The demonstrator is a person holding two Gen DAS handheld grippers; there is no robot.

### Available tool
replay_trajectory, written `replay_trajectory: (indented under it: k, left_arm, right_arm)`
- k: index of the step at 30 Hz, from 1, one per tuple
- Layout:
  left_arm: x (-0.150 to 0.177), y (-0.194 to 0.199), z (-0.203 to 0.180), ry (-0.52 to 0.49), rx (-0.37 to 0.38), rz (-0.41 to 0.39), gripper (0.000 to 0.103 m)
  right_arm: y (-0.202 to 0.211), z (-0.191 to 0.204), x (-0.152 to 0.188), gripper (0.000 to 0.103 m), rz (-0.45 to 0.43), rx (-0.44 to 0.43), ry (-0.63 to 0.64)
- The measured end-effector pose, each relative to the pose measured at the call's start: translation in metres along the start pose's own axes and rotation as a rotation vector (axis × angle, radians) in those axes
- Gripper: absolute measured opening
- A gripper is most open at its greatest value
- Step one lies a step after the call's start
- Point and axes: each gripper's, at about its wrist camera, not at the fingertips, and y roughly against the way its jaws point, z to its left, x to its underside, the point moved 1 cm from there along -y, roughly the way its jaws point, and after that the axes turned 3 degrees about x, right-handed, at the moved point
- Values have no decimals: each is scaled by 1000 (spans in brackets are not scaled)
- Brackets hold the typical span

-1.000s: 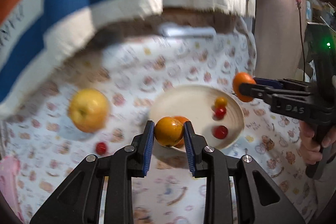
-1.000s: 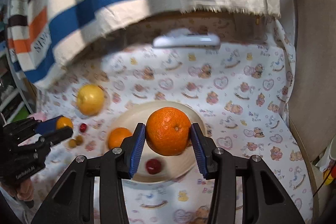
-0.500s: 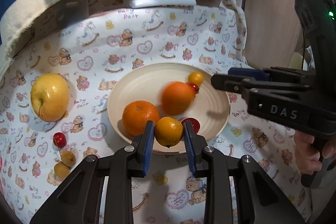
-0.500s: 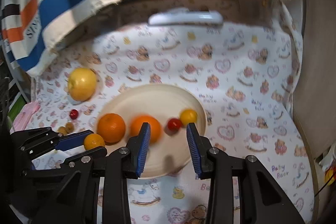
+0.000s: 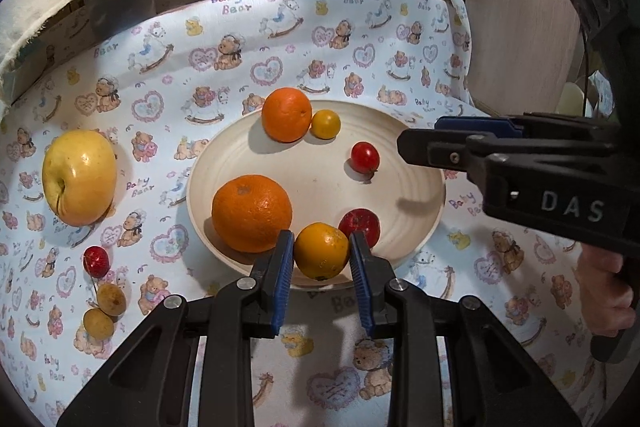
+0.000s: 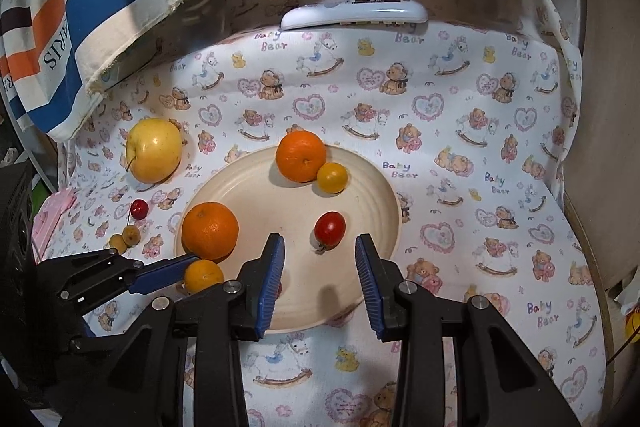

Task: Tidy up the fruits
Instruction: 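Open the right gripper over the plate while the left lowers and releases its orange, then withdraw both open grippers up from the plate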

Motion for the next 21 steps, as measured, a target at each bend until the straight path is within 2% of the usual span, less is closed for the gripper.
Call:
replay_trajectory:
  k: [6,8,11,14,21]
  left_arm:
    - [2,-2,2,-9,22,-9,28]
    - [1,-1,3,-4,23,-13,32]
    - [2,3,5,-3,13,-30,37]
    - [3,11,8,-1,-9,-67,46]
    - [0,29,11,10,-59,-170,46]
  right_arm:
    - [0,0,1,41,1,9,2]
    - [0,-1,1,48,1,22,-5]
    - [-2,-3,1,48,4,35,-14]
    - [-3,-5,0,49,0,40,-22]
    - [1,-6,-2,54,-33,46,-23]
